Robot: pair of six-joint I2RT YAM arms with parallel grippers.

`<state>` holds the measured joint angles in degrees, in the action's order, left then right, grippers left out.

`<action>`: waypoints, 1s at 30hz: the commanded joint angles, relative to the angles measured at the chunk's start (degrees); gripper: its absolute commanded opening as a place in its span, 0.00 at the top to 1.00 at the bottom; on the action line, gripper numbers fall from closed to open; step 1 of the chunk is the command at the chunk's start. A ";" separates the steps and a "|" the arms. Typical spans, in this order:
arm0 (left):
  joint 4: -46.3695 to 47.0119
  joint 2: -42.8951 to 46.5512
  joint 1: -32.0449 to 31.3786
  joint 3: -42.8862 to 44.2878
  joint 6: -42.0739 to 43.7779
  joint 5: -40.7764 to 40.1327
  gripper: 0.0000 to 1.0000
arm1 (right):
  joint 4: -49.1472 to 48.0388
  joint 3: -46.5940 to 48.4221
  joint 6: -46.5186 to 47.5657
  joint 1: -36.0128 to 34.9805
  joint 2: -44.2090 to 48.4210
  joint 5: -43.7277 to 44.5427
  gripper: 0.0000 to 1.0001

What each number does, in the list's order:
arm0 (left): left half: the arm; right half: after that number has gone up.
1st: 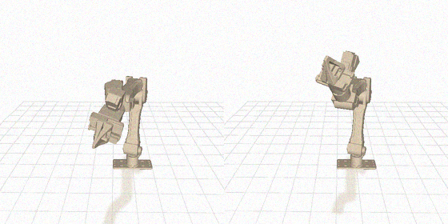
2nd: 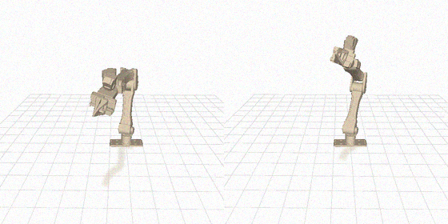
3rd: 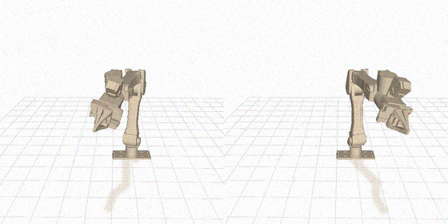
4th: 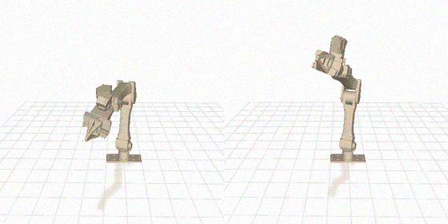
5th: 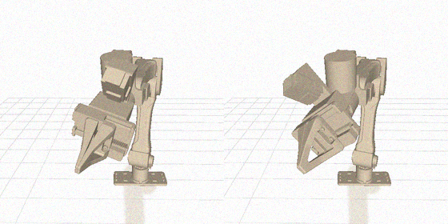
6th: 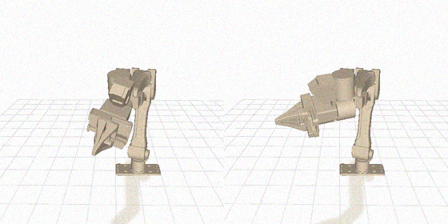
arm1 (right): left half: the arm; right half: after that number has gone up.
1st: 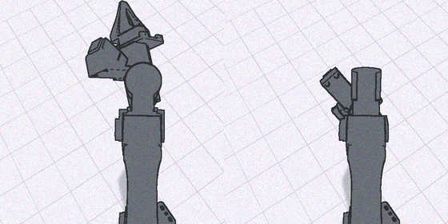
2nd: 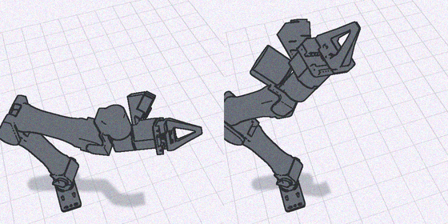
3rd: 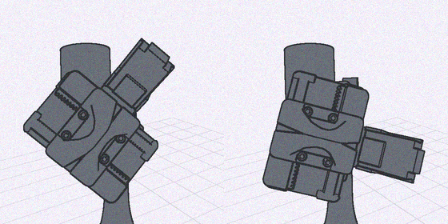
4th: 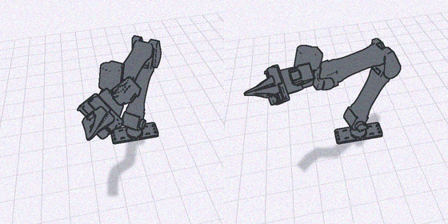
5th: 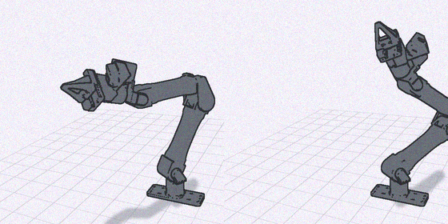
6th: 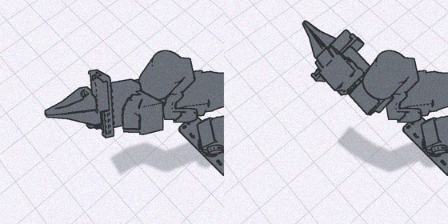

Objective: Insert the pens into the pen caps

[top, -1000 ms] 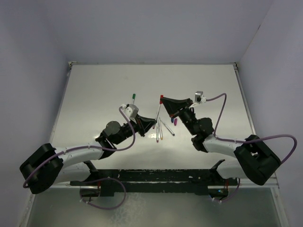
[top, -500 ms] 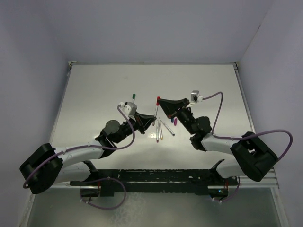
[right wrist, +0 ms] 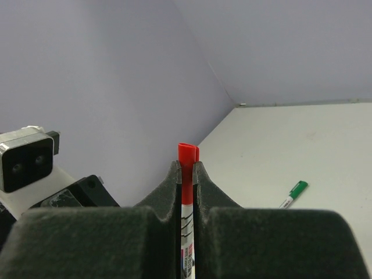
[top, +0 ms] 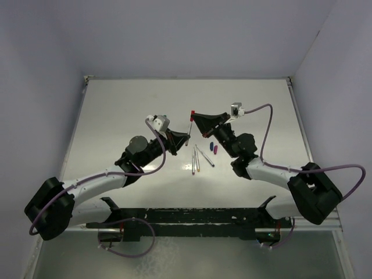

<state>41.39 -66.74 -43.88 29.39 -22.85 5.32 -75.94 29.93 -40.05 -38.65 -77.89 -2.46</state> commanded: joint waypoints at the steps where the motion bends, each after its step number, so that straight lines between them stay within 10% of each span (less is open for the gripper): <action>1: 9.23 1.53 2.79 6.95 1.76 1.36 1.00 | 19.86 2.13 5.39 -2.68 0.41 -0.83 1.00; 30: -6.87 -0.65 4.67 10.60 10.52 -6.30 1.00 | 36.50 15.40 12.51 -6.09 -1.08 10.68 0.92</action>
<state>26.72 -66.94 -39.88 34.24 -15.38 1.63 -49.06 43.77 -32.10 -43.33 -80.49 7.49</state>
